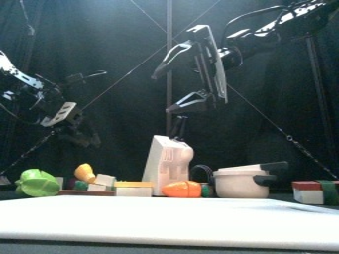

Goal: Grab salmon sushi

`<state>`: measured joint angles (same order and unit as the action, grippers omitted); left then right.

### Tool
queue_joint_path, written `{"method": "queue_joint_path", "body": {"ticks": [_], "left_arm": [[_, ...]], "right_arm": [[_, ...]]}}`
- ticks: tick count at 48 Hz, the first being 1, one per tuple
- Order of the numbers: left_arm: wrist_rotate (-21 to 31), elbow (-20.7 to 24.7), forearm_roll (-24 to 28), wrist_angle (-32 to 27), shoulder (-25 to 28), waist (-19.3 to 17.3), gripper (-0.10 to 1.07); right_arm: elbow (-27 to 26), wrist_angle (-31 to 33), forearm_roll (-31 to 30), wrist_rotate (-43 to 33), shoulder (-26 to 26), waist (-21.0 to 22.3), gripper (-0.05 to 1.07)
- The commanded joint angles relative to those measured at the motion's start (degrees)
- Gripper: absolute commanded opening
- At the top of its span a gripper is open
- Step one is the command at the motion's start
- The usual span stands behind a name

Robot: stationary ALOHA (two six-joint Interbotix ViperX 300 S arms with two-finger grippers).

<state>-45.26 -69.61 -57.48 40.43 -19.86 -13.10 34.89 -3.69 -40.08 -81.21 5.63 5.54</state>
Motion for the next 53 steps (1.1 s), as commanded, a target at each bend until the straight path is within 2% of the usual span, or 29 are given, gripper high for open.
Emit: {"method": "queue_joint_path", "body": {"ticks": [1, 9, 16, 22, 31, 42, 53], "left_arm": [[-0.4, 0.7, 0.4, 0.5, -0.4, 1.2, 0.94], [-0.3, 0.7, 4.0, 0.4, -0.8, 3.7, 0.94], [-0.1, 0.6, 7.5, 0.2, -1.6, 4.7, 0.94], [-0.1, 0.5, 8.2, -0.1, -1.9, 4.8, 0.94], [-0.1, 0.3, 8.5, -0.8, -1.9, 5.0, 0.94], [-0.1, 0.3, 8.3, -0.8, -1.9, 5.0, 0.94], [-0.1, 0.2, 8.3, -0.8, -1.9, 4.9, 0.94]], "right_arm": [[-1.0, 1.0, 0.1, 0.1, 1.8, -0.4, 1.03], [1.4, 5.3, 0.5, 0.0, 4.6, -4.3, 1.03], [4.0, 13.5, 3.1, -0.4, 9.0, -8.6, 1.03], [5.3, 22.6, 9.2, -0.4, 12.7, -11.6, 1.03], [5.4, 36.6, 18.5, -0.4, 15.6, -15.1, 1.03], [5.6, 49.3, 23.9, -0.4, 15.2, -16.9, 1.03], [6.5, 57.8, 23.9, -0.3, 15.2, -16.8, 1.03]]}}
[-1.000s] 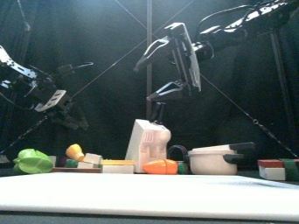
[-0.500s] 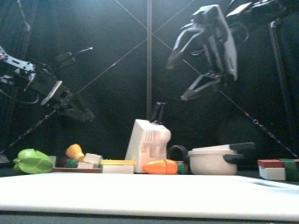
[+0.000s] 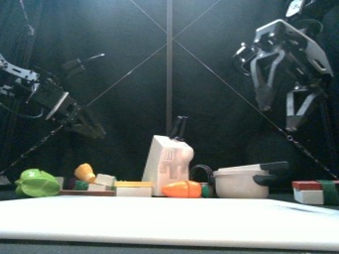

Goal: Grab salmon sushi

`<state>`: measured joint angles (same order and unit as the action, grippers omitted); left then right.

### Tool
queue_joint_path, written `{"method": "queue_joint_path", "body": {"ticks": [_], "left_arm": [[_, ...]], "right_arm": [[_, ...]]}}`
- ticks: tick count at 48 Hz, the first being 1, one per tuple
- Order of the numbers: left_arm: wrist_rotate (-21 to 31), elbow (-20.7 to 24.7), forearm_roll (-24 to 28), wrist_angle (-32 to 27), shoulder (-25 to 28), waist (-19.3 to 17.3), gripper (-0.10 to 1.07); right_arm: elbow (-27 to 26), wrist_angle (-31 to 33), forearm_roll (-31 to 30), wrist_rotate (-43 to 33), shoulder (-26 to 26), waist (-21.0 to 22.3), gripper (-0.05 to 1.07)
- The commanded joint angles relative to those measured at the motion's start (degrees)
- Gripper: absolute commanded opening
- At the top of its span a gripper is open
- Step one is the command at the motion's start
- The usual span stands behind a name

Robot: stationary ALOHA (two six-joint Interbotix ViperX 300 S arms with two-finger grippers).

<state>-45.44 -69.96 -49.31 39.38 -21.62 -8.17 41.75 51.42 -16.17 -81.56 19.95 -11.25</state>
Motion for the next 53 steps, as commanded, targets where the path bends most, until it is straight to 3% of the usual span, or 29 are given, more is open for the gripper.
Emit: {"method": "queue_joint_path", "body": {"ticks": [1, 13, 30, 53], "left_arm": [[0.1, 0.5, 0.2, 0.3, -0.2, 0.0, 0.94], [0.1, 0.1, 0.1, 0.2, -0.2, -0.4, 0.94], [0.1, -0.3, 0.0, 0.2, -0.2, -0.4, 0.94], [0.1, -0.7, 0.1, 0.0, -0.2, -0.4, 0.94]], "right_arm": [[-0.3, 3.3, 0.0, 0.2, 0.9, 0.0, 1.03], [3.3, 8.0, -1.4, 0.5, 1.1, -0.1, 1.03], [9.1, 8.2, -6.0, 1.1, 1.8, -1.7, 1.02], [11.2, 8.2, -4.0, 23.3, 5.1, -1.5, 1.02]]}}
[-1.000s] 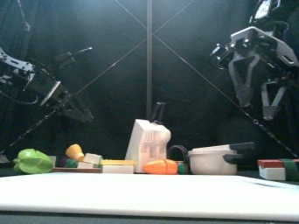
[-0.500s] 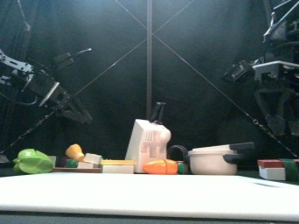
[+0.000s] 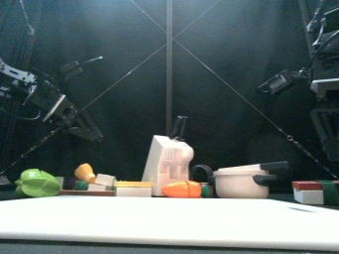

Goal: Grab salmon sushi

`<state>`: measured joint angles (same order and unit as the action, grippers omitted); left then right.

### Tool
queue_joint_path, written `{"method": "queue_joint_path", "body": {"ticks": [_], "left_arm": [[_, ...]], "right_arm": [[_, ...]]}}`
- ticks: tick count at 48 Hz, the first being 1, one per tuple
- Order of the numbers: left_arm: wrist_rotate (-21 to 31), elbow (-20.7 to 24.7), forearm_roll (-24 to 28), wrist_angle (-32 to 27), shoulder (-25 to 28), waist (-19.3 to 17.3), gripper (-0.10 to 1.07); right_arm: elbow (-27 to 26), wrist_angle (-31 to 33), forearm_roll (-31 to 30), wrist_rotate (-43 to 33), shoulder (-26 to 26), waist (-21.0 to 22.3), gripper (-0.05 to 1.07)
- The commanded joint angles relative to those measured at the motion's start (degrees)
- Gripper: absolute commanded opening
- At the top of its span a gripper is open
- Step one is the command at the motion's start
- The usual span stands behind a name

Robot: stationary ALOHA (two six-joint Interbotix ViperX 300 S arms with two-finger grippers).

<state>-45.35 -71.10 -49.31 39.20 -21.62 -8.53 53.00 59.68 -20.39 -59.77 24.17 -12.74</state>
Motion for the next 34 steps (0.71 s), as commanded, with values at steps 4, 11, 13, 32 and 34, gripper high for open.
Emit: {"method": "queue_joint_path", "body": {"ticks": [4, 11, 13, 32, 34], "left_arm": [[0.0, 0.4, 0.0, 0.1, -0.2, -0.1, 0.94], [0.1, 0.4, 0.0, 0.1, -0.2, -0.1, 0.94], [0.0, 0.4, 0.0, 0.1, -0.2, -0.1, 0.94], [0.0, 0.4, 0.0, -0.4, -0.2, -0.1, 0.94], [0.0, 0.4, 0.0, -0.4, -0.2, -0.1, 0.94]], "right_arm": [[0.8, -0.7, 0.5, 3.2, 0.7, -0.1, 1.02], [2.5, -3.5, -0.2, 3.3, 0.7, -0.4, 1.02], [2.9, -4.7, -0.6, 3.3, 0.7, -0.4, 1.02], [7.6, -12.9, -4.7, 3.3, -0.4, -0.4, 1.02], [8.0, -13.4, -4.7, 3.3, -0.5, -0.4, 1.02]]}}
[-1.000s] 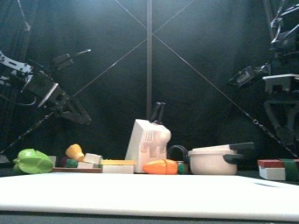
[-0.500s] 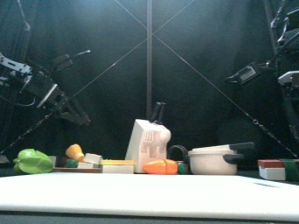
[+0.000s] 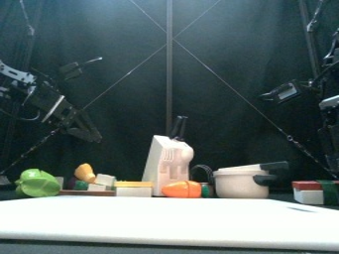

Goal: Grab salmon sushi

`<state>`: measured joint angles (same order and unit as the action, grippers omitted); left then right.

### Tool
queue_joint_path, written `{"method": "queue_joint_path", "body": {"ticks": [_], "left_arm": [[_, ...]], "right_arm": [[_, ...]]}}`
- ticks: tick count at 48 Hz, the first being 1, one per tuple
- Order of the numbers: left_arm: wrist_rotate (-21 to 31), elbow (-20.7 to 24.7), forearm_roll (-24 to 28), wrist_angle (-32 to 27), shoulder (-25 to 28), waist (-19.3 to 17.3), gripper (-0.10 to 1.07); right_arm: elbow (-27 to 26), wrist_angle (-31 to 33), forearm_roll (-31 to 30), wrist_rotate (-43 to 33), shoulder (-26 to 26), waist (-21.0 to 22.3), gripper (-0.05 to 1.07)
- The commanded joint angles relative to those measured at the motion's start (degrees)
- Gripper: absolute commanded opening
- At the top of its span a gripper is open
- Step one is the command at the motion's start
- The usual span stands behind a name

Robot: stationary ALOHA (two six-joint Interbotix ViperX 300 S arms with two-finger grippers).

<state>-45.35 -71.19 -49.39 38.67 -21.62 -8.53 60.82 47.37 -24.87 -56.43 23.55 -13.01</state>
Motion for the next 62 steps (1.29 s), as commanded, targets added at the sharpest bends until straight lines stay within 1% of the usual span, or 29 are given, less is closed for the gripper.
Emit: {"method": "queue_joint_path", "body": {"ticks": [1, 17, 24, 32, 50, 62], "left_arm": [[0.0, 0.4, 0.1, 0.1, -0.2, -0.1, 0.94], [0.0, 0.4, 0.2, 0.1, -0.2, -0.1, 0.94], [0.0, 0.4, 0.1, 0.1, -0.2, -0.1, 0.94], [0.0, 0.4, 0.1, 0.1, -0.2, -0.1, 0.94], [0.0, 0.4, 0.1, 0.1, -0.2, -0.1, 0.94], [0.0, 0.4, 0.1, 0.1, -0.2, -0.1, 0.94]], "right_arm": [[0.3, -1.3, -0.4, 0.0, 0.0, -0.1, 1.02], [0.6, -5.4, -3.1, 0.0, -3.2, 0.4, 1.02], [0.7, -5.9, -3.6, 0.0, -5.6, 0.4, 1.02], [0.4, -6.1, -4.5, 0.0, -7.3, 0.4, 1.02], [0.6, -6.9, -4.8, 0.0, -7.6, 0.5, 1.01], [0.6, -6.9, -4.7, 0.0, -7.6, 0.8, 0.93]]}}
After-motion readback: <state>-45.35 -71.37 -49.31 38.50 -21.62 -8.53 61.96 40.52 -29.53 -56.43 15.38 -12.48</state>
